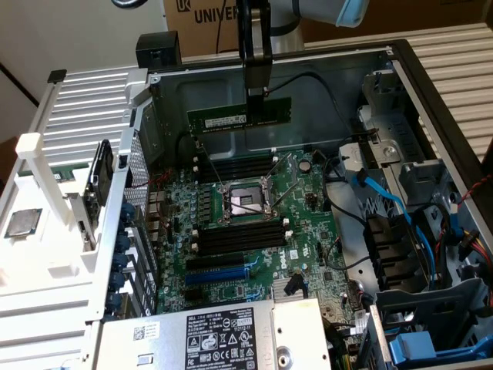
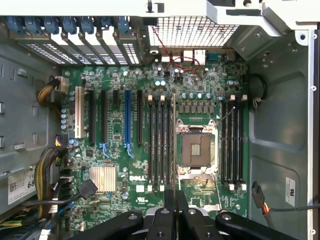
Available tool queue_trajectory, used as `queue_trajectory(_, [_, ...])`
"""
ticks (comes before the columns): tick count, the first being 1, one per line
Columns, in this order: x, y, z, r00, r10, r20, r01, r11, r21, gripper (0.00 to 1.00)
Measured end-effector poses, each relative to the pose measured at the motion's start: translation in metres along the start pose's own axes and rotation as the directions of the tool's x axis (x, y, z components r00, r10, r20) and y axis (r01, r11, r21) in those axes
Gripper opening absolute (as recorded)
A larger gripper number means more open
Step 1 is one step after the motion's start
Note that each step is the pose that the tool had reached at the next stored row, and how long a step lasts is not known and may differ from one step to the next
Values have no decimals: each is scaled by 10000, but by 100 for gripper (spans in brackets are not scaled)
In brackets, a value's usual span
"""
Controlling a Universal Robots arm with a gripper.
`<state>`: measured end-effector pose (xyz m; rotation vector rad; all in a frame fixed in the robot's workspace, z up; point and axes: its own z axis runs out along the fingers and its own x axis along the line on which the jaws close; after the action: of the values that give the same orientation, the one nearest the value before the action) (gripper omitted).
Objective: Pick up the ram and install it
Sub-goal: 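Insert the ram into the slot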
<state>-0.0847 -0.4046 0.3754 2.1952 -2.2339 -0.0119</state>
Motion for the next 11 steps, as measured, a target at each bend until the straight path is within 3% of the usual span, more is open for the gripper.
queue_trajectory(8, [0, 10, 10, 10000, 1, -1, -1, 10000, 12, 12])
queue_trajectory(11, [0, 30, 33, 10000, 1, -61, -1, 10000, 28, 12])
